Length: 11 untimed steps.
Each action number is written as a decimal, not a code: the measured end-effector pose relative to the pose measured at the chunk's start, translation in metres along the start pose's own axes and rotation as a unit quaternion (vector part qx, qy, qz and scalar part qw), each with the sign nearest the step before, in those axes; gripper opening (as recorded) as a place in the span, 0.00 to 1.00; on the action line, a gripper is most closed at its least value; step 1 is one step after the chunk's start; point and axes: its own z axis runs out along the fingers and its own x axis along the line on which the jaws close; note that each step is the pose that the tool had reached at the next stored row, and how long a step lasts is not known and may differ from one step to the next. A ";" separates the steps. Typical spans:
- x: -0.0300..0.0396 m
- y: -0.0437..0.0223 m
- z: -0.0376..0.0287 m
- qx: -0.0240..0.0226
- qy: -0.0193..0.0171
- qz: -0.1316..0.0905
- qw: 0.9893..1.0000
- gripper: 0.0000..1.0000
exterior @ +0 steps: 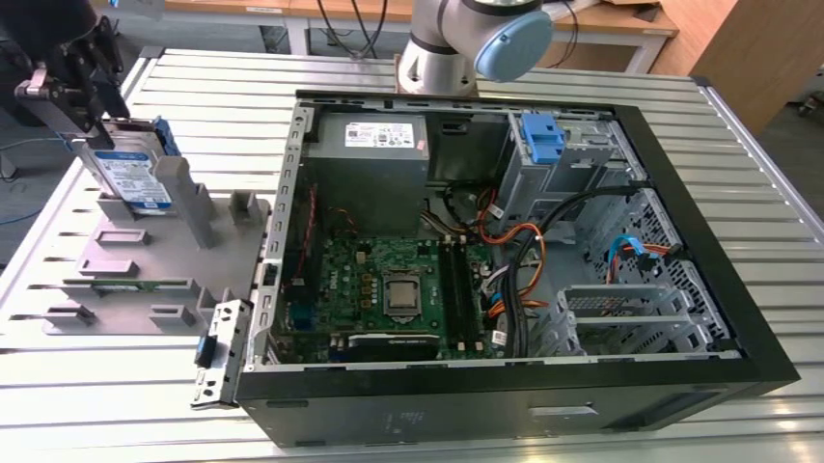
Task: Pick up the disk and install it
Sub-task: 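Pick up the disk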
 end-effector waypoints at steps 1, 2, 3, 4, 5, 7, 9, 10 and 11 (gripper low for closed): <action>0.0000 0.0000 0.0011 0.000 0.000 -0.001 1.000 0.58; 0.0001 -0.0001 0.0022 0.000 0.000 -0.002 1.000 0.58; 0.0001 -0.0001 0.0034 0.000 0.000 -0.003 1.000 0.58; 0.0001 -0.0002 0.0044 0.000 0.000 -0.004 1.000 0.58; 0.0002 -0.0003 0.0054 0.000 0.000 -0.006 1.000 0.58; 0.0002 -0.0003 0.0073 0.000 0.000 -0.008 1.000 0.58; 0.0003 -0.0004 0.0090 0.000 0.000 -0.010 1.000 0.58; 0.0003 -0.0005 0.0100 0.000 0.000 -0.011 1.000 0.58; 0.0003 -0.0005 0.0108 0.000 0.001 -0.012 1.000 0.58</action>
